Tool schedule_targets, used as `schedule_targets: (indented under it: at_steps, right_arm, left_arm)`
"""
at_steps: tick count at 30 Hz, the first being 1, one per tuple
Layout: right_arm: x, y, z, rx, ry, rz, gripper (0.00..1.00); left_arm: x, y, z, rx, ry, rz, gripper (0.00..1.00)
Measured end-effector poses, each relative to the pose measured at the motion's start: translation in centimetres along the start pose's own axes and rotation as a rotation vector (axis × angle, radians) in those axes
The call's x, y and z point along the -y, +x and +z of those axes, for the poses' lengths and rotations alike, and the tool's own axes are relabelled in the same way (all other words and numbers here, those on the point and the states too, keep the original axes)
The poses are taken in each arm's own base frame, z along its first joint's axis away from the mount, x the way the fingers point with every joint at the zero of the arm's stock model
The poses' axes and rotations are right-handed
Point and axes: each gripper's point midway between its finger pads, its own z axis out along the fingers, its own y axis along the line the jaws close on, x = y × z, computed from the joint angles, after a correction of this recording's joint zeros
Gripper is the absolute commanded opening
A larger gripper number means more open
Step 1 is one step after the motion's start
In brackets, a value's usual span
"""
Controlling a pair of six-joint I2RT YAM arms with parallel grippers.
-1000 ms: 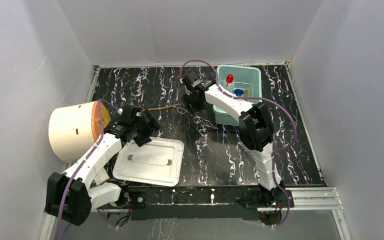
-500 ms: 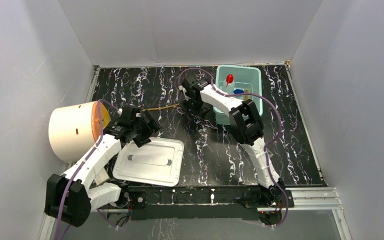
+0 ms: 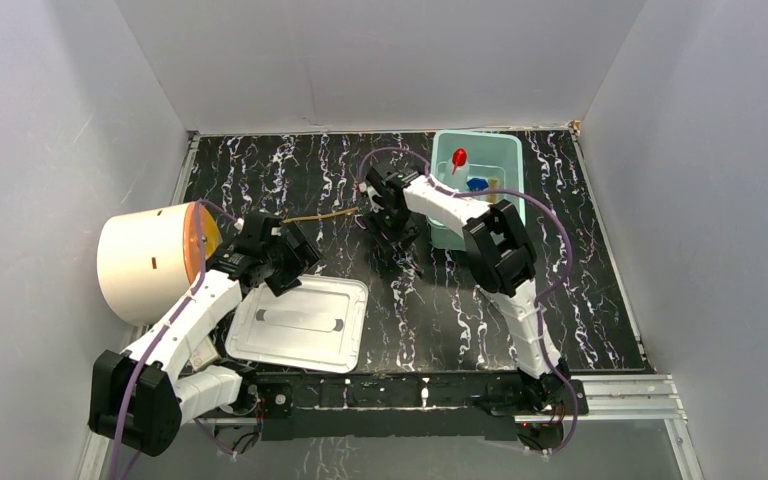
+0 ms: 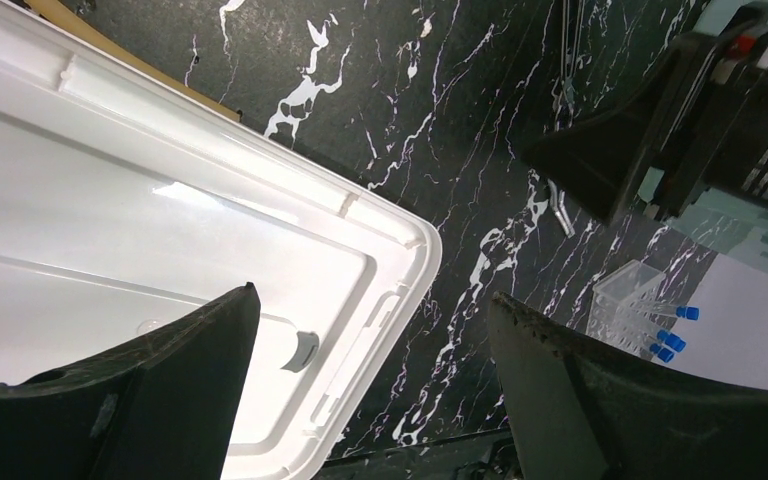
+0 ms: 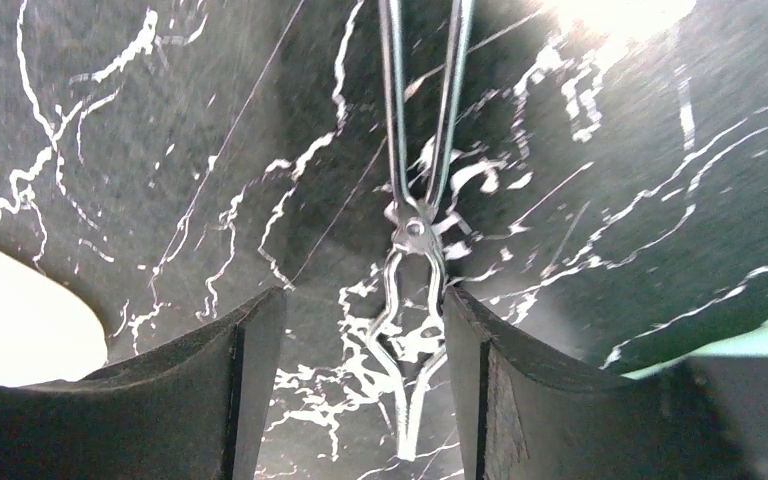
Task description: Organize the chemistry lab equipment
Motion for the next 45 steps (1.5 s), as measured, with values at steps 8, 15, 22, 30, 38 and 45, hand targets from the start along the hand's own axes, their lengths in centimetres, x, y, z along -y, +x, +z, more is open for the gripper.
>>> schedule_targets:
  at_steps: [8, 15, 22, 30, 38, 45]
  right_arm:
    - [-2.1, 4.3, -0.4, -0.039, 0.054, 0.033, 0.56]
    - [-2.2, 7.4, -1.6, -0.034, 0.11, 0.126, 0.58]
    - [-3.1, 7.0, -1.7, -0.009, 0.084, 0.148, 0.55]
    - [-4.5, 7.4, -1.3, -0.028, 0.058, 0.135, 0.48]
    - [-4.2, 8.2, -0.9, -0.062, 0.086, 0.164, 0.34]
    - [-4.0, 8.1, -0.6, -0.065, 0.098, 0.17, 0.15]
  left_arm:
    - [-0.6, 0.4, 0.1, -0.007, -0.01, -0.001, 0.83]
    - [-1.0, 0.7, 0.3, -0.013, -0.018, -0.004, 0.83]
    - [-1.0, 0.7, 0.3, -0.012, -0.017, -0.003, 0.83]
    - [-1.0, 0.6, 0.3, -0.012, -0.017, -0.006, 0.83]
    - [-1.0, 0.6, 0.3, -0.012, -0.016, -0.005, 0.83]
    - [-0.7, 0.6, 0.3, -0.015, -0.005, -0.004, 0.83]
